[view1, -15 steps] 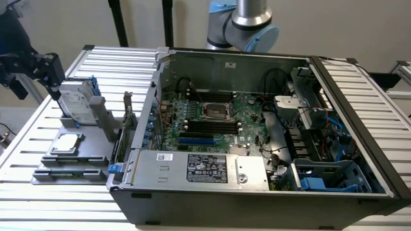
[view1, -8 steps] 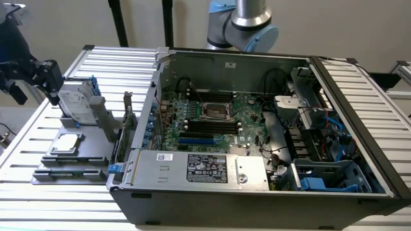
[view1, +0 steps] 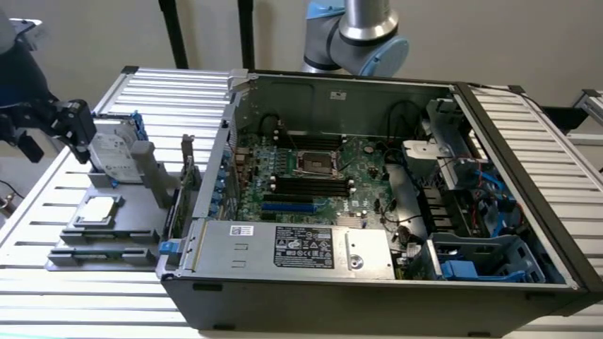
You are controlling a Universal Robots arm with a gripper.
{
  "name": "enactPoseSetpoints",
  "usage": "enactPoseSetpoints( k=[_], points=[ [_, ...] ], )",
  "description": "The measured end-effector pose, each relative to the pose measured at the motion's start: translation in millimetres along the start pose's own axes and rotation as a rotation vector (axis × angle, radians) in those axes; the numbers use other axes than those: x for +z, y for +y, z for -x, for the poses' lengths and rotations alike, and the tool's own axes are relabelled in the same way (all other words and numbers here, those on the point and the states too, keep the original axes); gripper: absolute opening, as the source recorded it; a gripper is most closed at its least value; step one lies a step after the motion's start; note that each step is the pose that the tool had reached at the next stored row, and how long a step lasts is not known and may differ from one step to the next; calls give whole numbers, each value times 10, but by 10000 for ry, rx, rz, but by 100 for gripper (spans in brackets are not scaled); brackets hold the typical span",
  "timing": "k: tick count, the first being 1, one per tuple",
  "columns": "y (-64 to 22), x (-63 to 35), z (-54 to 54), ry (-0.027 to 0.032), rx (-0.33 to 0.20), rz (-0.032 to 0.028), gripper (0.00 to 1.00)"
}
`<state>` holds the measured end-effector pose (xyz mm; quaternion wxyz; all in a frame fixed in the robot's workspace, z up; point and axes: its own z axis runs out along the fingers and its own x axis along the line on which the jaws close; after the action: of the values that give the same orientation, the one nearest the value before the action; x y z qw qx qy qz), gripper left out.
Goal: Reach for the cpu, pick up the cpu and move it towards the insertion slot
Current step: 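Pick up the cpu and move it towards the insertion slot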
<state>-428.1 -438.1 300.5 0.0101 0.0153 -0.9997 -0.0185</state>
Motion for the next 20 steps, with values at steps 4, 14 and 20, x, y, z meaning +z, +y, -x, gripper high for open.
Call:
enactPoseSetpoints(
  k=[4, 14, 20],
  points=[
    [-17, 70, 1, 1, 0, -1, 71],
    [-38, 253, 4, 1, 0, 0, 71],
    [-42, 360, 6, 2, -14, -1, 71]
  ],
)
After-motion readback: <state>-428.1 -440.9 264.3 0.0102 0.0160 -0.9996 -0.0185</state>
